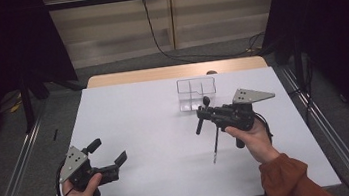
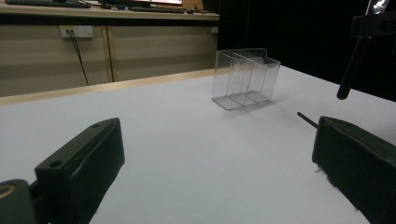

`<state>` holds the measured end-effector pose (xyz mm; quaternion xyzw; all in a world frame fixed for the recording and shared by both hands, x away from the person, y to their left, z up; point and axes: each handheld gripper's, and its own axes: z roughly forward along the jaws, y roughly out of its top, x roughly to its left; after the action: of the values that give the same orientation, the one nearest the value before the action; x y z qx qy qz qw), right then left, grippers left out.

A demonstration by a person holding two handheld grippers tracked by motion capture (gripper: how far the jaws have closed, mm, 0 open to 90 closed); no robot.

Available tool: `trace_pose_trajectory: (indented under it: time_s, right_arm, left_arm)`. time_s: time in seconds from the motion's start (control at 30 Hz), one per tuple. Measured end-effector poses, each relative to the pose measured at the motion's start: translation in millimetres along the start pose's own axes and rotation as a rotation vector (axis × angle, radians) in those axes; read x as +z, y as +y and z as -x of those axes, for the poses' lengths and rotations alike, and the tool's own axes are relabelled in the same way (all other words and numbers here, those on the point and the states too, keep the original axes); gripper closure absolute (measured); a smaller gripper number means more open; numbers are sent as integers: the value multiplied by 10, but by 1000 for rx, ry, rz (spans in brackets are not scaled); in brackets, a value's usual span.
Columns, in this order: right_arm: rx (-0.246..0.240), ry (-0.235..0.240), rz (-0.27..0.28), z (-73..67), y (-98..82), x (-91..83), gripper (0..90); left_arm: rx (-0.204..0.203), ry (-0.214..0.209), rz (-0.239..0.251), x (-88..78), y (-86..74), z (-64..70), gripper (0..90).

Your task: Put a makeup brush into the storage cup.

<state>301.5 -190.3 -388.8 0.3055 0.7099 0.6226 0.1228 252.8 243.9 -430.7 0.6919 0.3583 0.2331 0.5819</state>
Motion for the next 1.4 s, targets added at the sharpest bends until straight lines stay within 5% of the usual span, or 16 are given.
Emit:
trace_pose_trajectory:
  time_s: [0.8, 1.4]
  right_arm:
    - [-15, -115, 17, 355, 325, -112, 796]
    - [-46, -197, 12, 585, 651, 53, 796]
  left_arm:
    - [-1, 3, -18, -3, -38, -8, 25]
    - [15, -13, -31, 3, -35, 13, 25]
